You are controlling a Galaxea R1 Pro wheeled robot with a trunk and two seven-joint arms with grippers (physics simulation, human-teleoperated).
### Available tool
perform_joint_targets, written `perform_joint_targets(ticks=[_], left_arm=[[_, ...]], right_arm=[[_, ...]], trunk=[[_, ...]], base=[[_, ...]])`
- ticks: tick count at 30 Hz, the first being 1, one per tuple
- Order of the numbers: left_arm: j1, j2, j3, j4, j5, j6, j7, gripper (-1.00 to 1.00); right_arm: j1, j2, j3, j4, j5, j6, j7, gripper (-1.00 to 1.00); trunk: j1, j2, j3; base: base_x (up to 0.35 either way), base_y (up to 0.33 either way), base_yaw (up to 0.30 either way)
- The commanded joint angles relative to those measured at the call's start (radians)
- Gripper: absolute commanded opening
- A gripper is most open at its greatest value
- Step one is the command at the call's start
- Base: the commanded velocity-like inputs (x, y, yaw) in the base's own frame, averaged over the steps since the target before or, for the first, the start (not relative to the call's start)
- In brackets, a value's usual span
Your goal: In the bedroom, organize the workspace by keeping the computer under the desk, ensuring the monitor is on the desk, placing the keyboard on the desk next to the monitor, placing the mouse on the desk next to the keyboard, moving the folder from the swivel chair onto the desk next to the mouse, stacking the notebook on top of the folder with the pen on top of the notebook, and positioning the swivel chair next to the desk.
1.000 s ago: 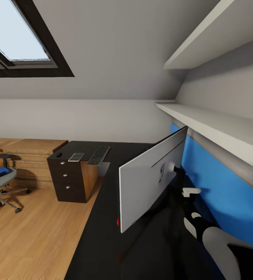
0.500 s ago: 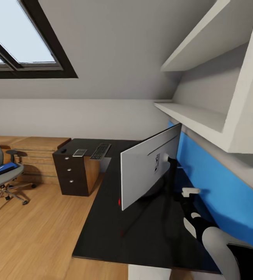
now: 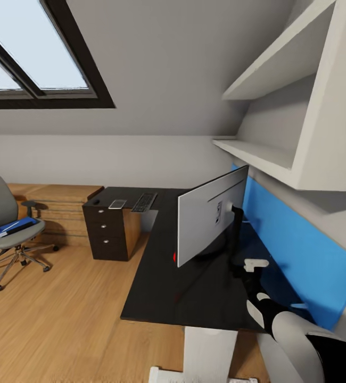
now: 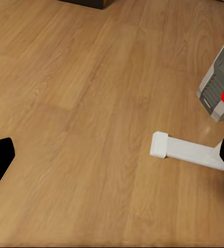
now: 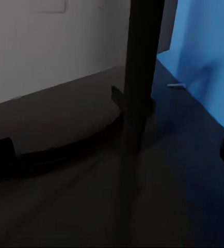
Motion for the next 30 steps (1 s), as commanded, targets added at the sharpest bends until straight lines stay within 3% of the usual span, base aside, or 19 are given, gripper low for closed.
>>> perform_joint_targets(ticks=[1,14,21,25,30], left_arm=[[-0.001,0.000,-0.002,0.001,0.011,-0.001,-0.010,1.00],[-0.001,0.000,-0.003,0.001,0.012,0.008,-0.008,1.00],[-0.001,0.002,-0.005,0.000,0.028,0.051,-0.008,1.00],[-0.001,0.002,-0.005,-0.001,0.056,0.062,-0.008,1.00],[-0.001,0.000,-0.005,-0.001,0.065,0.073,-0.008,1.00]], right_arm=[[-0.001,0.001,-0.006,0.002,0.011,-0.003,-0.005,1.00],[-0.001,0.011,-0.006,0.010,0.010,-0.005,-0.005,1.00],[0.004,0.042,-0.007,0.075,0.009,-0.008,-0.005,1.00],[0.049,0.047,-0.008,0.086,0.007,-0.009,-0.005,1.00],[0.124,0.048,-0.008,0.087,0.007,-0.010,-0.005,1.00]], trunk=[[0.000,-0.001,-0.001],[0.000,-0.001,-0.001],[0.000,-0.001,-0.001],[0.000,-0.001,-0.001],[0.000,-0.001,-0.001]], base=[[-0.259,0.225,0.000],[-0.256,0.228,0.000],[-0.258,0.219,0.000],[-0.261,0.217,0.000],[-0.264,0.217,0.000]])
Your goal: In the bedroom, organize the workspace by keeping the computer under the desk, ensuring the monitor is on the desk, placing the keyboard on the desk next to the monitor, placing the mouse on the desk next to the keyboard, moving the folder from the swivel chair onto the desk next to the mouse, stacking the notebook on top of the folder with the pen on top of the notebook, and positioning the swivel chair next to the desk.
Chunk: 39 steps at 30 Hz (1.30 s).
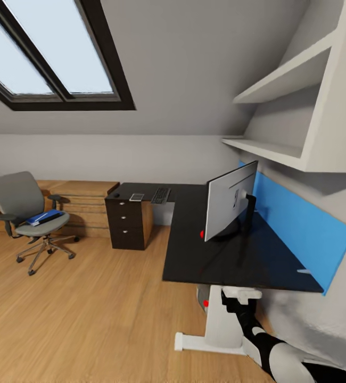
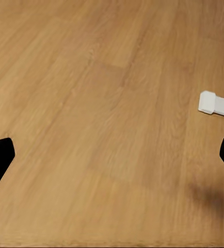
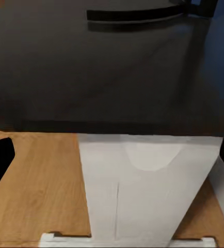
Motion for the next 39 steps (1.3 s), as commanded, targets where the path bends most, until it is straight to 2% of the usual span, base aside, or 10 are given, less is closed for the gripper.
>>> perform_joint_targets(ticks=[1,6,9,20,27,32,39], left_arm=[[-0.001,0.000,-0.002,0.001,0.011,0.005,-0.010,1.00],[-0.001,0.001,-0.003,-0.001,0.012,0.062,-0.011,1.00],[-0.001,0.001,-0.003,-0.003,0.012,0.085,-0.012,1.00],[-0.001,-0.003,-0.004,-0.005,0.010,0.094,-0.018,1.00],[-0.001,-0.003,-0.004,-0.015,0.010,0.088,-0.017,1.00],[-0.001,-0.003,-0.004,-0.026,0.011,0.088,-0.017,1.00],[-0.001,-0.003,-0.003,-0.030,0.012,0.090,-0.015,1.00]], right_arm=[[0.007,0.000,-0.006,0.001,0.011,-0.003,-0.005,1.00],[0.051,0.001,-0.006,0.002,0.011,-0.003,-0.005,1.00],[0.097,0.001,-0.006,0.003,0.011,-0.003,-0.002,1.00],[0.218,0.016,-0.007,0.006,0.011,0.000,-0.001,1.00],[0.235,0.020,-0.007,0.006,0.008,-0.001,0.000,1.00],[0.238,0.044,-0.008,0.006,0.009,-0.001,-0.001,1.00],[0.239,0.054,-0.008,0.006,0.009,0.000,-0.001,1.00]], trunk=[[0.000,-0.001,-0.001],[0.000,-0.001,-0.001],[0.000,-0.001,-0.001],[0.000,-0.001,-0.001],[0.000,-0.001,-0.001],[0.000,-0.001,0.001],[-0.004,0.006,0.012]], base=[[-0.268,0.217,0.000],[-0.271,0.217,0.000],[-0.266,0.202,0.000],[-0.085,0.058,0.000],[-0.003,0.002,0.000],[0.000,0.000,-0.019],[0.000,0.000,-0.161]])
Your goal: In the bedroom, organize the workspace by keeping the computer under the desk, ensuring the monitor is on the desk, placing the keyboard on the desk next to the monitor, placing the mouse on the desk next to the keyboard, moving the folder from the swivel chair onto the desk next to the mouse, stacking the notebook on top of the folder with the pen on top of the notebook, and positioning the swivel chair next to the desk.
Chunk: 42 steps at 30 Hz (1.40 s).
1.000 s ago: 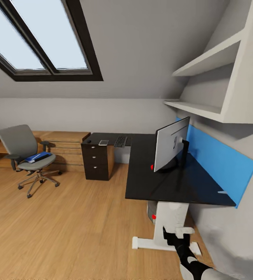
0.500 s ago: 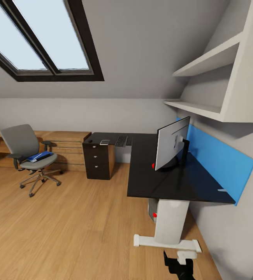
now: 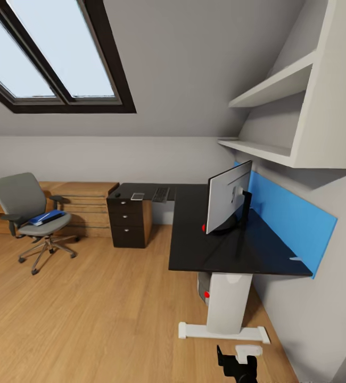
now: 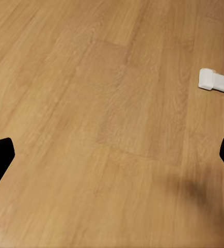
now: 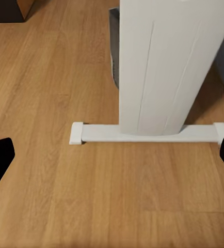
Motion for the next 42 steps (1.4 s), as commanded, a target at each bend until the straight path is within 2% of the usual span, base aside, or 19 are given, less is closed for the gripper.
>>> perform_joint_targets(ticks=[1,12,27,34,42], left_arm=[[0.000,0.000,-0.001,0.001,0.011,-0.001,-0.010,1.00],[0.000,0.001,-0.001,0.000,0.011,0.001,-0.010,1.00],[0.000,0.001,-0.001,0.000,0.012,0.003,-0.007,1.00],[0.000,0.001,-0.001,0.001,0.013,0.003,-0.007,1.00],[0.000,0.001,-0.001,0.000,0.013,0.003,-0.007,1.00]], right_arm=[[-0.001,0.000,-0.008,0.002,0.011,-0.003,-0.005,1.00],[0.006,0.001,-0.007,0.002,0.013,-0.004,-0.005,1.00],[0.011,0.002,-0.007,0.002,0.013,0.003,-0.006,1.00],[0.013,0.006,-0.006,0.002,0.014,0.003,-0.006,1.00],[0.013,0.006,-0.006,0.002,0.013,0.003,-0.006,1.00]], trunk=[[-0.004,0.007,0.003],[-0.046,0.084,0.049],[-0.104,0.189,0.099],[-0.130,0.238,0.119],[-0.161,0.294,0.132]], base=[[0.000,0.000,-0.221],[0.000,0.000,-0.181],[0.000,0.000,-0.023],[0.000,0.000,0.000],[0.000,0.000,0.000]])
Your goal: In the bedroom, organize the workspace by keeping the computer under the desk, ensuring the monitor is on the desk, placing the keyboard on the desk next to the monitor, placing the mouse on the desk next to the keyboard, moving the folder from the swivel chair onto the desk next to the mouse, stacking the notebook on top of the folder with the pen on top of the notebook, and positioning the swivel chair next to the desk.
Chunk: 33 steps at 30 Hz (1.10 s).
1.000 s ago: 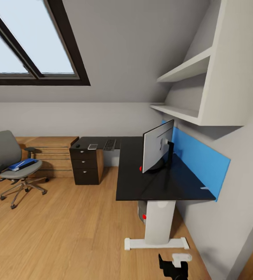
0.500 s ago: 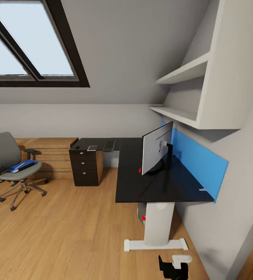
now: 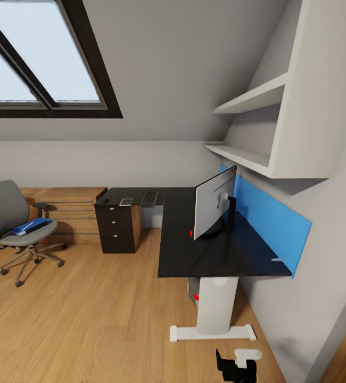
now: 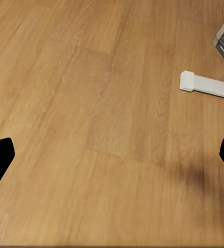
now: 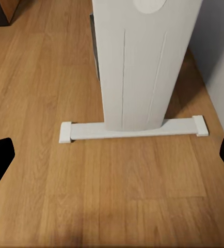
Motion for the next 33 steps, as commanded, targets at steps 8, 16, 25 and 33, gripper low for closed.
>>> perform_joint_targets(ticks=[8,16,25,33], left_arm=[[-0.001,0.000,-0.001,0.001,0.011,-0.001,-0.010,1.00],[-0.001,0.000,-0.001,0.001,0.011,-0.001,-0.009,1.00],[-0.001,0.000,-0.001,0.001,0.012,0.009,-0.009,1.00],[-0.001,0.001,0.001,0.002,0.012,0.023,-0.008,1.00]], right_arm=[[-0.001,0.000,-0.007,0.002,0.012,-0.004,-0.005,1.00],[-0.001,0.000,-0.007,0.002,0.012,-0.004,-0.005,1.00],[-0.001,0.000,-0.007,0.001,0.013,-0.005,-0.005,1.00],[0.001,0.001,-0.007,0.001,0.014,-0.007,-0.006,1.00]], trunk=[[-0.031,0.055,0.011],[-0.061,0.111,0.023],[-0.096,0.174,0.036],[-0.127,0.230,0.050]], base=[[0.000,0.000,0.000],[0.000,0.000,0.000],[0.000,0.000,-0.028],[0.000,0.000,-0.136]])
